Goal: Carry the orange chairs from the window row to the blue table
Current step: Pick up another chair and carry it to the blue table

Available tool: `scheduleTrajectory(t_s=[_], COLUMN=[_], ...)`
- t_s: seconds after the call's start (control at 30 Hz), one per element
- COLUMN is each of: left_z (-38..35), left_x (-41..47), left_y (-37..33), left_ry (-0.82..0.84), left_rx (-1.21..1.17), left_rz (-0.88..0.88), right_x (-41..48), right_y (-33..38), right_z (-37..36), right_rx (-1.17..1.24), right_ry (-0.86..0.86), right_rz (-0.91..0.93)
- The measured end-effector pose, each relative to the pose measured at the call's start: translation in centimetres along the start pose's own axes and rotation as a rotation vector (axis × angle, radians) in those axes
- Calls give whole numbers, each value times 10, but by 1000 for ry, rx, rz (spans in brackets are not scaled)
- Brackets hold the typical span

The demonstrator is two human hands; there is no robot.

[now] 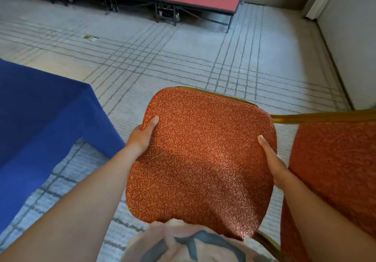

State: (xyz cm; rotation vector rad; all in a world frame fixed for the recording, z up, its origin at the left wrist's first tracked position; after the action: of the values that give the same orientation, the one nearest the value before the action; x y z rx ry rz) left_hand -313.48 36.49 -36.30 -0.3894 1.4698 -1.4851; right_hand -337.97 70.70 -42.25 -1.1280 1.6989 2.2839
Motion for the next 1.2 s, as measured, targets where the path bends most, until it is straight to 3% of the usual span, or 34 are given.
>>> scheduleTrajectory(t_s=[0.2,0.4,0.53,0.7,0.97,1.2], left_z=[9,-6,-20,-20,44,140], left_x=[117,239,327,413,507,620], left_y=[-91,-110,-154,-192,-203,-208], left_ry=[-73,-104,-137,-173,-302,-422], left_rx=[37,10,-17,-70,-162,-271], left_rz=[-41,35,26,75,168,185], right_x=[82,186,269,362,463,568], right_y=[122,194,272,346,415,468], right_z=[-60,-107,-141,-185,-307,-468], right_rx=[2,-53,-82,-128,-271,-355], right_ry=[56,119,164,242,310,386], right_rz=[68,43,103,53,-9,-57])
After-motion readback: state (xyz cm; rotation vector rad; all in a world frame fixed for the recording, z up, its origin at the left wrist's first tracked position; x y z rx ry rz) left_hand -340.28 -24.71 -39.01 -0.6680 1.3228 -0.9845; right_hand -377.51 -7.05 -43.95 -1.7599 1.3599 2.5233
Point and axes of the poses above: each hand's wrist, its own x-axis towards the middle knuckle, its own z-axis out of the back of the hand, y = z × x, the point moved 8 cm from there along x, towards the middle knuckle, and after that the axes turned 7 degrees about -x, right-handed, at the moved point
